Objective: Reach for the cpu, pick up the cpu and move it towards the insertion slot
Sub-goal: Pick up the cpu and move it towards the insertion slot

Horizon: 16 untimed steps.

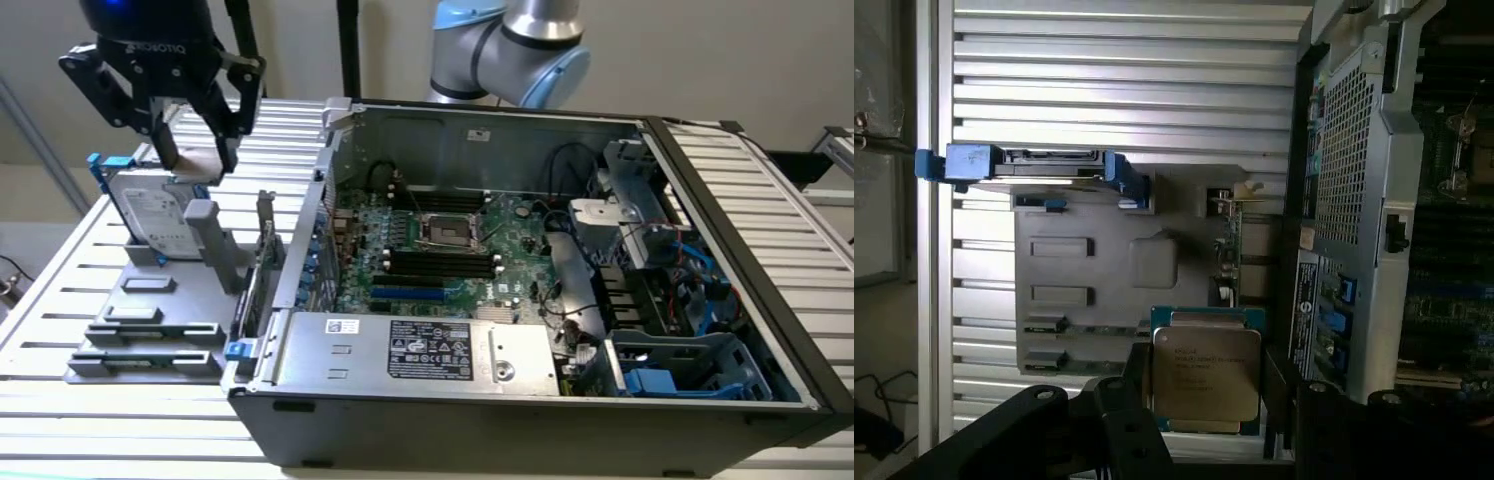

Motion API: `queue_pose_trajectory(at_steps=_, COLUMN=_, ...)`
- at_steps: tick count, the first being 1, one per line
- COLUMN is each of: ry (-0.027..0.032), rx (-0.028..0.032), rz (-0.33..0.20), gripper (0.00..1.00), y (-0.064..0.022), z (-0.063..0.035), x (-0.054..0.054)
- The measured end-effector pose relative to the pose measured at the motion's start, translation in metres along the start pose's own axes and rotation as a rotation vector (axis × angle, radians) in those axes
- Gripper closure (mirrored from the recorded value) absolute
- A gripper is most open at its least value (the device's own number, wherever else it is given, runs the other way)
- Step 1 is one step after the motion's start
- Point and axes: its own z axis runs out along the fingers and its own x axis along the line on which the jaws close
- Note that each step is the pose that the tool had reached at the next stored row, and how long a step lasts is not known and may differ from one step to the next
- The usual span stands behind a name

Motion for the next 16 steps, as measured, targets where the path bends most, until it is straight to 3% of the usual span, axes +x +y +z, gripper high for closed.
queue_pose_trajectory(at_steps=7, ry=0.0009, rx=-0.0058, rz=0.0, gripper=0.46, y=-0.0012, z=-0.0079, x=-0.031)
queue_pose_trajectory(at_steps=16, ry=0.0002, rx=-0.0251, rz=-0.001, gripper=0.46, y=-0.0027, z=-0.0116, x=-0.072)
